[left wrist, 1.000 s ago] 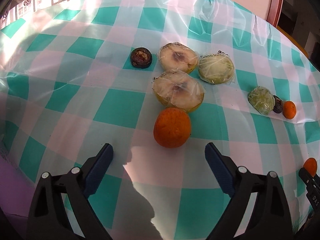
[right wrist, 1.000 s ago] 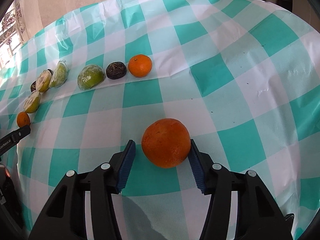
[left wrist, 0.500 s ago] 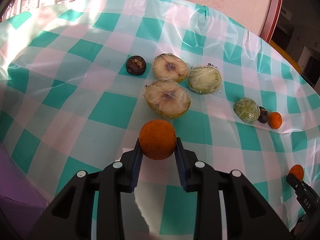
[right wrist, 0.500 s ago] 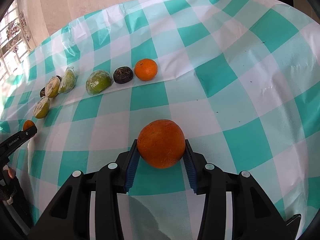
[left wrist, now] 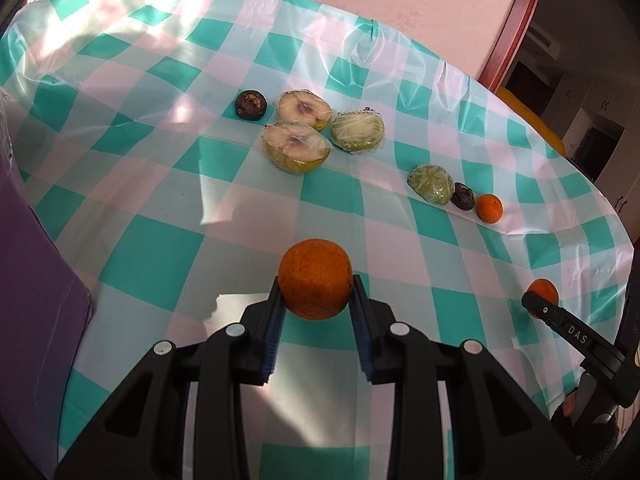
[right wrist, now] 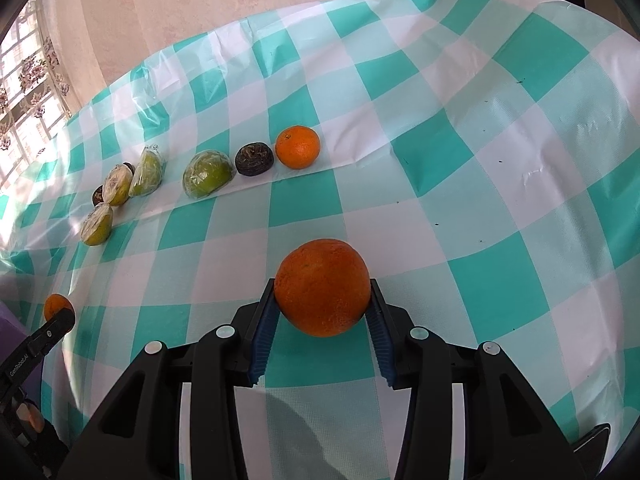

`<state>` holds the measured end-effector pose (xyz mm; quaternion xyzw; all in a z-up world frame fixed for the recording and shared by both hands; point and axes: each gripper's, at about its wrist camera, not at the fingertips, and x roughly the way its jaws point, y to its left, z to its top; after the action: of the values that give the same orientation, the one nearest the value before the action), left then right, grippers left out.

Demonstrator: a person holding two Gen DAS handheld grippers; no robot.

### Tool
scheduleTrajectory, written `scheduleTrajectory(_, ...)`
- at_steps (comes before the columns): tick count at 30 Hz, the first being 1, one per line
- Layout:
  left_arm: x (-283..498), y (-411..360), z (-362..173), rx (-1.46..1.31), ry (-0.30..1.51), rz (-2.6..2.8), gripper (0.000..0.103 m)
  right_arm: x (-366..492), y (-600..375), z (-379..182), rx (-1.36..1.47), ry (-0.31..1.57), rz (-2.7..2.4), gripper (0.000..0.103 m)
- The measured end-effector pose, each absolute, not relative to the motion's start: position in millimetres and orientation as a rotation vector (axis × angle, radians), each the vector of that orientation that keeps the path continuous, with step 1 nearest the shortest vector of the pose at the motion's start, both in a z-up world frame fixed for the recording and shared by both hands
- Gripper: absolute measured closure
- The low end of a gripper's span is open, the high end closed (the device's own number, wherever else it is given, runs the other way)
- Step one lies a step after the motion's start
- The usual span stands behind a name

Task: Organize fruits
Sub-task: 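Carry both held oranges up and over into the purple box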

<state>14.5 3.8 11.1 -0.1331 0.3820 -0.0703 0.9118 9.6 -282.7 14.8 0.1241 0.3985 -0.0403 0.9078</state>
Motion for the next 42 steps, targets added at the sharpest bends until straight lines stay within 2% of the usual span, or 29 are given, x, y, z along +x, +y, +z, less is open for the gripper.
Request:
scheduleTrajectory(14, -69.0, -3.4, 5.0, -0.219, 0.83, -0.245, 0.071, -31.0, -224.0, 14.1, 0.241, 0.834, 0.12, 0.06)
scheduleTrajectory(32, -106.2, 8.3, 6.2, -0.22, 0.794, -0.248, 0.071, -68.8, -162.9, 11.0, 0.151, 0.872, 0.264, 0.06)
scheduleTrajectory(37, -119.7, 3.3, 16.4, -0.141, 0.758, -0.2, 0.071, -79.5, -153.5, 14.1, 0.146, 0.85, 0.294, 0.06)
scheduleTrajectory(42, -142.9, 2.1, 48.6, -0.065, 0.665, -0.158, 0.071, -91.7, -144.8, 20.8, 0.138, 0.806, 0.333, 0.06)
